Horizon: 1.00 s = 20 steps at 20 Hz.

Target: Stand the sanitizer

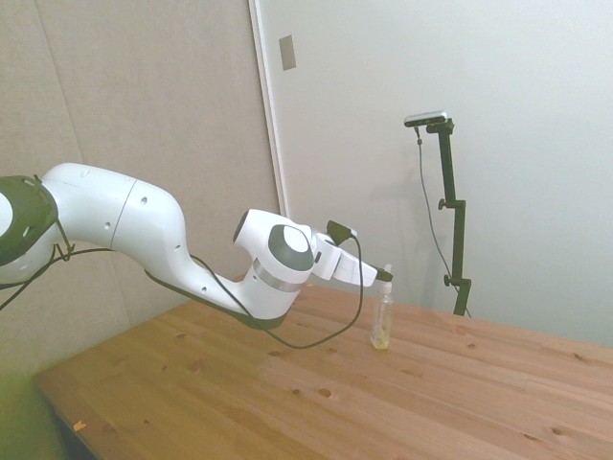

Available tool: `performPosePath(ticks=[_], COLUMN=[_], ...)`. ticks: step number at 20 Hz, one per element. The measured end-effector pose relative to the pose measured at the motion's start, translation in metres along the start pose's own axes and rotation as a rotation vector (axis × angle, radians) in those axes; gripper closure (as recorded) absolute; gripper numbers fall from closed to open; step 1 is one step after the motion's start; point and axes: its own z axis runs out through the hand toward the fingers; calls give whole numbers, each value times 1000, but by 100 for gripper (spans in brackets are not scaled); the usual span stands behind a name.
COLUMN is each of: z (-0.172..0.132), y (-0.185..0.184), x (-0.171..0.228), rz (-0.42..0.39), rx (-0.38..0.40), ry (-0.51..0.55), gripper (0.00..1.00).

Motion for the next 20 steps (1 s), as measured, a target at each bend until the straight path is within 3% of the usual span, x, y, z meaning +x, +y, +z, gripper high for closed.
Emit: performPosePath(ticks=[1, 20], z=[-1, -16], y=[1, 16], x=[-2, -4], rz=[-4, -10], rx=[6, 2], ry=[5, 3], gripper=[0, 0])
